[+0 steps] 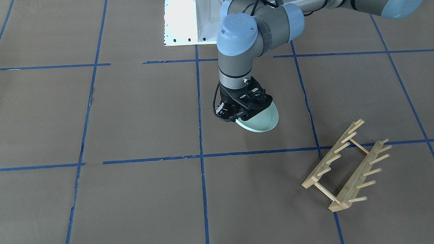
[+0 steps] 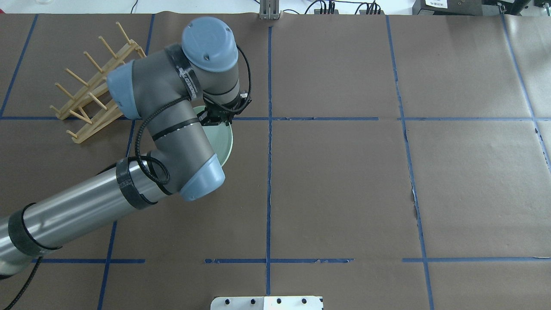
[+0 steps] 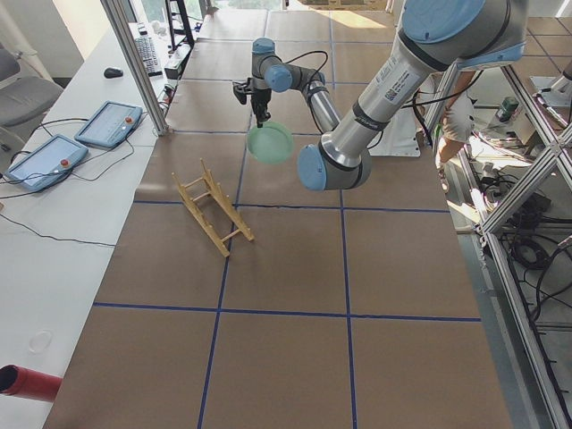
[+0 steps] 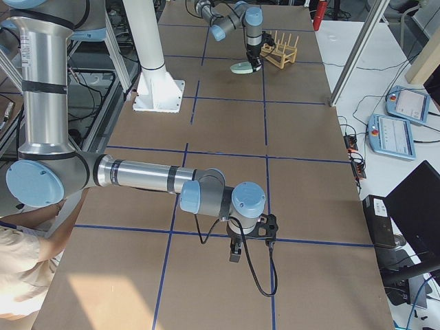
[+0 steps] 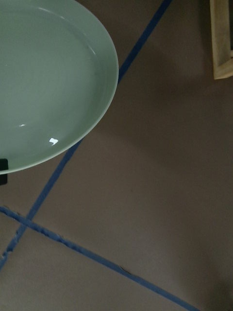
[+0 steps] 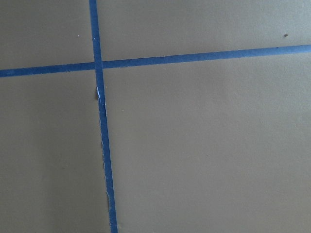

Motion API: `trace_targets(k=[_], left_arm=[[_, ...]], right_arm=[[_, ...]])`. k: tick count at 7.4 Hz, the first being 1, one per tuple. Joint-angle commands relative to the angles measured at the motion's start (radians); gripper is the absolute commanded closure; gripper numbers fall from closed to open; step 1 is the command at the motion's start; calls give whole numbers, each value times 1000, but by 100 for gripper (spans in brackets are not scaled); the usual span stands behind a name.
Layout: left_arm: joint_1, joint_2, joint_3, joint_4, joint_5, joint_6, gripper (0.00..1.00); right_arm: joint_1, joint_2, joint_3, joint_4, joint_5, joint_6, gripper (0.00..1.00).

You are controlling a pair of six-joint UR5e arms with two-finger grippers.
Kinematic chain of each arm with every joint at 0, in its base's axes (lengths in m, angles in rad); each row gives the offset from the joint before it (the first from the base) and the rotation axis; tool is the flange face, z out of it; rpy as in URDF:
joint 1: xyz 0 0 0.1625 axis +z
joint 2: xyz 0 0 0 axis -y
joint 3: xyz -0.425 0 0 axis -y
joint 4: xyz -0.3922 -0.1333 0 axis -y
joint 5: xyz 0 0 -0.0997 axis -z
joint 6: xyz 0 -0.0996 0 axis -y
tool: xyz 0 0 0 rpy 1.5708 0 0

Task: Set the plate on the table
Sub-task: 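Carry the plate toward the robot and lower it flat onto the table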

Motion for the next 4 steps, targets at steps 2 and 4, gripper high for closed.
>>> trace_targets(k=[2, 4], left_arm=[[145, 7, 79, 88, 132, 44, 100], [145, 10, 69, 90, 132, 107, 32]], right_arm=[[0, 0, 0, 0, 0, 0, 0], [0, 0, 0, 0, 0, 0, 0]])
